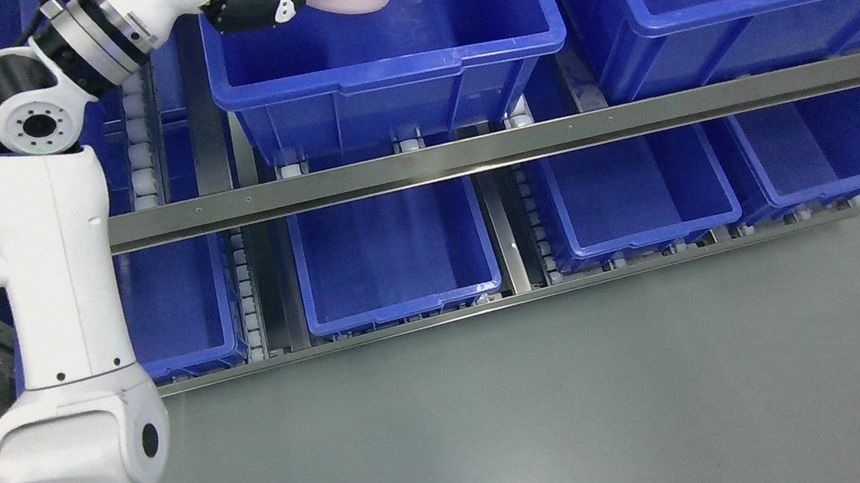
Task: Stack pink IKEA bowls on left shelf middle
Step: 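Lower the stacked bowls into the blue bin on the middle shelf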
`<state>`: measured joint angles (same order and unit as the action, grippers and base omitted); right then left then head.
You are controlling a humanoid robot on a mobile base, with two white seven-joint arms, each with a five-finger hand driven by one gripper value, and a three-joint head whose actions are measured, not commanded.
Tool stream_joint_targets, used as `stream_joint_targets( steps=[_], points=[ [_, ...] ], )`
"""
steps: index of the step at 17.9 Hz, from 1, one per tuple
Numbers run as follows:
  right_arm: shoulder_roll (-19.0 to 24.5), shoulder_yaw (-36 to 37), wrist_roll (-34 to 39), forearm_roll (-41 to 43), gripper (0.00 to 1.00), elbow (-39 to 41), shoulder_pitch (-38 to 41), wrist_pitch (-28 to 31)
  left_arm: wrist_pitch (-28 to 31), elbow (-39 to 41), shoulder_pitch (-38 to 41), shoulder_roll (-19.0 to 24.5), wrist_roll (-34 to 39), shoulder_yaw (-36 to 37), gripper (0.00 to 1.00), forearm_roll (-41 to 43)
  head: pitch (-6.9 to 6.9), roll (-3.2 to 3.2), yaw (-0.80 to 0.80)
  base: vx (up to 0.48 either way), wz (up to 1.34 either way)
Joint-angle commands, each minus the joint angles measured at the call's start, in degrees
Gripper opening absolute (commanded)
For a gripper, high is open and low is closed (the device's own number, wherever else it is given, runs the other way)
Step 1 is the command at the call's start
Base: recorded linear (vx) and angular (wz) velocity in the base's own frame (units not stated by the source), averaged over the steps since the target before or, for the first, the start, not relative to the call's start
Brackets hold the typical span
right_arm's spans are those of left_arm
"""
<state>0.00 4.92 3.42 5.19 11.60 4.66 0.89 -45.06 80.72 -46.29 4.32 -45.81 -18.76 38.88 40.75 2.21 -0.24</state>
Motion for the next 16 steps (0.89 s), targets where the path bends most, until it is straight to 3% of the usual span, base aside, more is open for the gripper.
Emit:
stream_joint_targets(
  steps=[1, 9, 13, 16],
  points=[
    [-1.0, 0.0, 0.09, 0.0, 1.0, 0.0, 0.0, -0.01, 0.06, -5.84, 0.41, -1.68, 0.02, 2.15, 0.05, 2.43, 0.0, 0.0, 0.0, 0.0, 0.0],
    [-1.0, 0.0, 0.09, 0.0, 1.0, 0.0, 0.0, -0.01, 0.06, -7.51, 0.23, -1.5, 4.32, 1.18, 0.33, 2.25, 0.0, 0.0, 0.0, -0.002, 0.04],
    [-1.0, 0.0, 0.01, 0.0, 1.0, 0.0, 0.0, -0.01, 0.06, -7.51, 0.14, -3.32, 15.01, -0.74, 0.6, -3.34, 0.0, 0.0, 0.0, 0.031, 0.08],
    [-1.0, 0.0, 0.09, 0.0, 1.0, 0.0, 0.0, -0.01, 15.11, -7.6, 0.84, -3.32, 28.55, 2.21, 0.88, -21.59, 0.0, 0.0, 0.0, 0.037, 0.05]
  ],
)
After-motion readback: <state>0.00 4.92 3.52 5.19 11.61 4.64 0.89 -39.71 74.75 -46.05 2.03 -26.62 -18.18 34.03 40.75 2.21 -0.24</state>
